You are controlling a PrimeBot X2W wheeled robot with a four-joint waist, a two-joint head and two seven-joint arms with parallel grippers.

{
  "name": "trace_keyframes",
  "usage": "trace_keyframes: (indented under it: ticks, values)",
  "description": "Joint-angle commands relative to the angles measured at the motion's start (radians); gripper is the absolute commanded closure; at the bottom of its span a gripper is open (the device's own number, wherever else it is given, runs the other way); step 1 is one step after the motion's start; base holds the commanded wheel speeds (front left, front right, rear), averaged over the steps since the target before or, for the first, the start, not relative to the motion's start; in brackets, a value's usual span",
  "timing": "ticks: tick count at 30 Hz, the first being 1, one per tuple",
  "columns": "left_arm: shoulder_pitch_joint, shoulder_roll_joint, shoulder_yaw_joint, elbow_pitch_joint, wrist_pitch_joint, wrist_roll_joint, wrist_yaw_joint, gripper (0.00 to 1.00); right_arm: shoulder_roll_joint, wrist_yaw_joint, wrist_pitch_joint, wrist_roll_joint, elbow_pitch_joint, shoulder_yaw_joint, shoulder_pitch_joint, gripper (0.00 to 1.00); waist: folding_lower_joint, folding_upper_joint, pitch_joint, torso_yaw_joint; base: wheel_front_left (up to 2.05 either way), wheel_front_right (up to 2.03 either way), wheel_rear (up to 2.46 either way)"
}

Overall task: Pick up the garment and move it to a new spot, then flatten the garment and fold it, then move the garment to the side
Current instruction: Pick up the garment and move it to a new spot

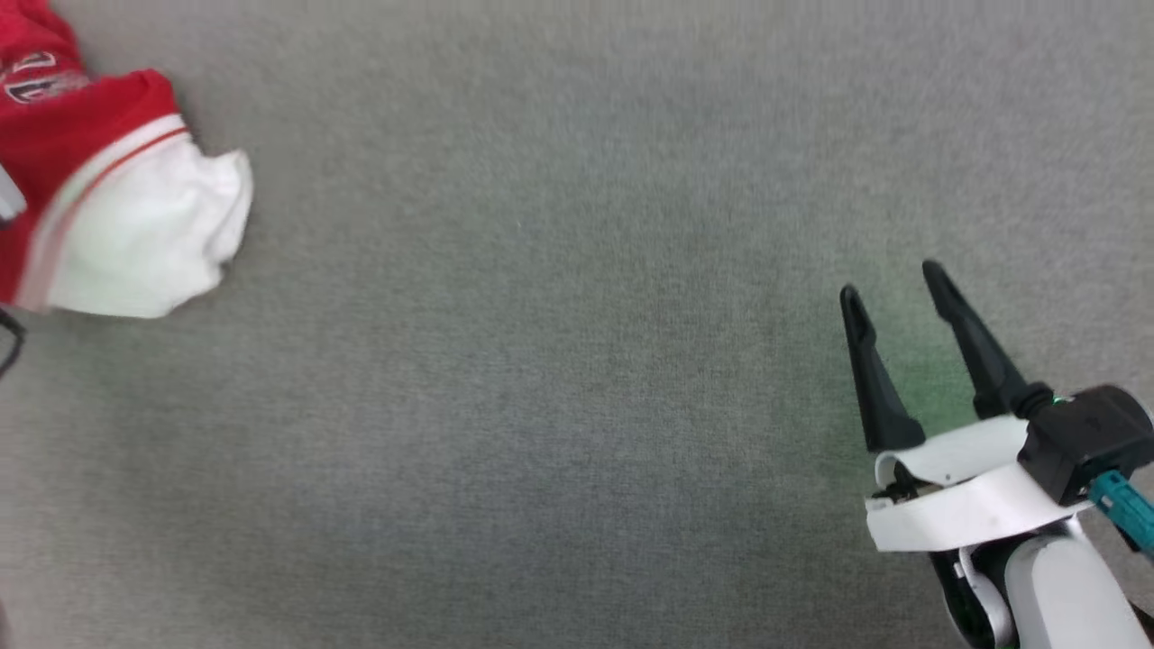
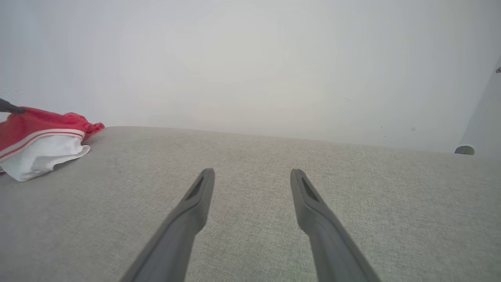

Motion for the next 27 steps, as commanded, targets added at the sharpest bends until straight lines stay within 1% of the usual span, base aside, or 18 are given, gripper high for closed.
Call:
trace_keyframes:
  ticks: [1,8,13,18,23,27]
  values:
    - [-0.017,0.012,-0.013,-0.007,-0.041,0.015,-0.014,1.00,0.005,0.000,-0.009,0.008,0.012,-0.003,0.022,0.00,0.0000,0.0000,-0.099,0.024,0.00,0.00,0.00]
    - [-0.079,0.018,-0.063,-0.040,-0.181,0.047,-0.044,1.00,0.020,0.000,-0.020,0.016,0.044,-0.003,0.072,0.00,0.0000,0.0000,-0.219,0.041,0.00,0.00,0.00]
    - [-0.113,0.003,-0.106,-0.067,-0.244,0.061,-0.061,1.00,0.030,0.000,-0.028,0.019,0.058,-0.016,0.101,0.00,0.0000,0.0000,-0.292,0.046,0.00,0.00,0.00]
    - [-0.127,-0.015,-0.159,-0.104,-0.253,0.053,-0.071,1.00,0.041,0.000,-0.031,0.015,0.063,-0.031,0.124,0.00,0.0000,0.0000,-0.348,0.044,0.00,0.00,0.00]
    - [-0.126,-0.035,-0.193,-0.153,-0.227,0.027,-0.073,1.00,0.047,0.000,-0.032,0.007,0.064,-0.056,0.145,0.00,0.0000,0.0000,-0.378,0.033,0.00,0.00,0.00]
    - [-0.095,-0.058,-0.230,-0.252,-0.167,-0.026,-0.073,1.00,0.051,0.000,-0.033,-0.006,0.056,-0.110,0.163,0.00,0.0000,0.0000,-0.397,0.010,0.00,0.00,0.00]
